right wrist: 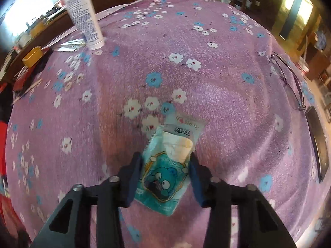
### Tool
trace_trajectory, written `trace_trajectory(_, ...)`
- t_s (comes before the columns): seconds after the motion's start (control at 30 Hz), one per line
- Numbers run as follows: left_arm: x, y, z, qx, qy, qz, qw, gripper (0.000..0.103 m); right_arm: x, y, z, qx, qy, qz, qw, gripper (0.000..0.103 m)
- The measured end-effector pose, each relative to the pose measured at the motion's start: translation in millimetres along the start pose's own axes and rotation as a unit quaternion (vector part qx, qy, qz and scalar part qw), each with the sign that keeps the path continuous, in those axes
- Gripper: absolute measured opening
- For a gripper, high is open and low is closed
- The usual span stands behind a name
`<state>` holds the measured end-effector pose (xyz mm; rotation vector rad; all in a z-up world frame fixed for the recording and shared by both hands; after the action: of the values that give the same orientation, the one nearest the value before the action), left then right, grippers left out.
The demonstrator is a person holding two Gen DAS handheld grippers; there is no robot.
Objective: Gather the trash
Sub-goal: 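Lift the clear plastic bag and teal tissue packet above the table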
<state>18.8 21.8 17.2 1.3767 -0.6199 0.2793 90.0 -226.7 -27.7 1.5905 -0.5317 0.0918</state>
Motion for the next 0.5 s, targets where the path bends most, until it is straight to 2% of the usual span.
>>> trace_trajectory(0.07,2.3,-2.4,7.3,-0.004,-0.004,0.003,1.0000,0.035,-15.2,14.6,3.0,0.019,0.006,0.009,1.000,0.039)
trace_trajectory(0.17,2.7,-4.7,16.7,-0.009,-0.007,0.004,0.9999,0.035,-34.4,44.5,0.2,0.074,0.014,0.043,0.996,0.038)
trace_trajectory(0.27,1.5,-6.1,26.6,-0.010,-0.011,0.004,0.9999,0.035,-52.8,73.7,-9.4,0.108,0.037,0.075,0.991,0.039)
trace_trajectory(0.5,-7.3,-0.7,34.4,0.007,-0.012,0.004,0.9999,0.035,-83.7,96.3,-31.1,0.137,0.090,0.086,0.983,0.039)
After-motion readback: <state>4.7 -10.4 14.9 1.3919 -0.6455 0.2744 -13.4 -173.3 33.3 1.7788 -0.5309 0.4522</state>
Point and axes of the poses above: each gripper's, at about its wrist camera, not at the fingertips, and y roughly against the way its jaws point, z to its right, x to its top, the point moved 6 cm from there along -y, roughly the way its jaws point, and after that the axes turned 1 degree about x, right-handed, at the moved point
